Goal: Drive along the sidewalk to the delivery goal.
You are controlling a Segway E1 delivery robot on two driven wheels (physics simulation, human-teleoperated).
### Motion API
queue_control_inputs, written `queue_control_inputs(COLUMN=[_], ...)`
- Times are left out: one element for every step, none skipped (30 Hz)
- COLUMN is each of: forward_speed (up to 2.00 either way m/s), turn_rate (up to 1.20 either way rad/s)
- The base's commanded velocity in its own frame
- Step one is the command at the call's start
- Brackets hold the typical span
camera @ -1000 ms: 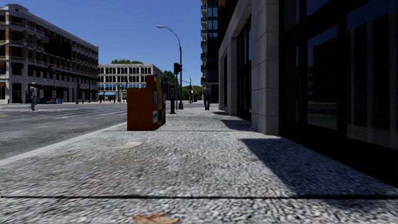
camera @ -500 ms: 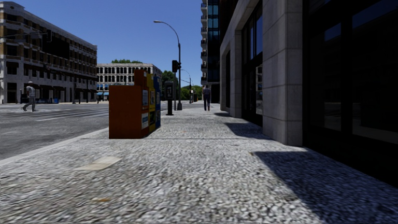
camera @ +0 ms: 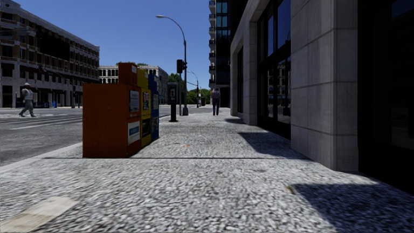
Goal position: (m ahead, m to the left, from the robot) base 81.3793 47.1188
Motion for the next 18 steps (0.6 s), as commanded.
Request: queue_control_inputs(forward_speed=[2.0,2.0,2.0,2.0,2.0,2.0,2.0,2.0,2.0,2.0,2.0,2.0,2.0,2.0,2.0,2.0,2.0,2.0], turn_rate=[0.0,0.0,0.0,0.0,0.0,0.0,0.0,0.0,0.0,0.0,0.0,0.0,0.0,0.0,0.0,0.0,0.0,0.0])
